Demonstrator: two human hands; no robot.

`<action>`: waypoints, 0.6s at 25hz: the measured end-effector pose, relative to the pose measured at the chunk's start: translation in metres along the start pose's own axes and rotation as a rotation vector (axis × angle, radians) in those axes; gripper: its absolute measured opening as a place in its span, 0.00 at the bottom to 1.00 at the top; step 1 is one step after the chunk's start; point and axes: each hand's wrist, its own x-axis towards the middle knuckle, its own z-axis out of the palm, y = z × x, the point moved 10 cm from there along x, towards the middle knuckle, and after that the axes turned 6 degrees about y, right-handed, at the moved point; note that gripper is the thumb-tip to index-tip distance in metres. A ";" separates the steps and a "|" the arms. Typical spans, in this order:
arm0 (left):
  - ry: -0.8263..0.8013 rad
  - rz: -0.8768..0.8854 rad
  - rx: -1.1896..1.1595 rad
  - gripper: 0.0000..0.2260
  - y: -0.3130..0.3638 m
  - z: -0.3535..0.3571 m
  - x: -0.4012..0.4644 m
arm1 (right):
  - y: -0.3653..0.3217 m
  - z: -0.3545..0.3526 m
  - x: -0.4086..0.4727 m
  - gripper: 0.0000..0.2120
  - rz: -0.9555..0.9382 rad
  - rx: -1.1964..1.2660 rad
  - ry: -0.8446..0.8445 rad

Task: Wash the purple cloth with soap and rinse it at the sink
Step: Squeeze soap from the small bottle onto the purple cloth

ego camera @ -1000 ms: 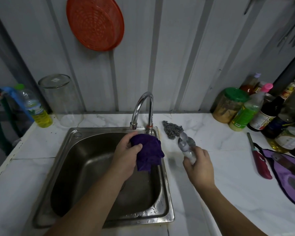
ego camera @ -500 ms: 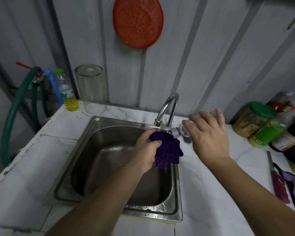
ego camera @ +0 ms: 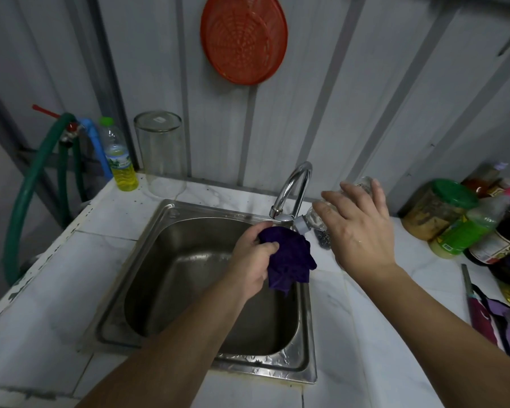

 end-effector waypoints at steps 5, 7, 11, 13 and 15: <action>-0.013 -0.001 -0.004 0.22 -0.002 -0.001 0.003 | -0.003 0.001 0.001 0.14 -0.002 0.003 0.022; -0.012 -0.002 -0.003 0.22 -0.002 -0.001 0.004 | -0.003 0.002 0.001 0.15 0.002 0.001 0.021; -0.009 0.002 -0.001 0.21 -0.002 -0.002 0.004 | -0.002 0.002 0.001 0.16 0.009 -0.001 0.024; -0.009 0.003 0.001 0.21 -0.002 -0.003 0.004 | -0.002 0.002 0.001 0.15 0.014 0.003 0.027; -0.009 0.006 0.000 0.21 0.000 -0.003 0.004 | -0.002 0.002 0.001 0.15 0.017 0.004 0.028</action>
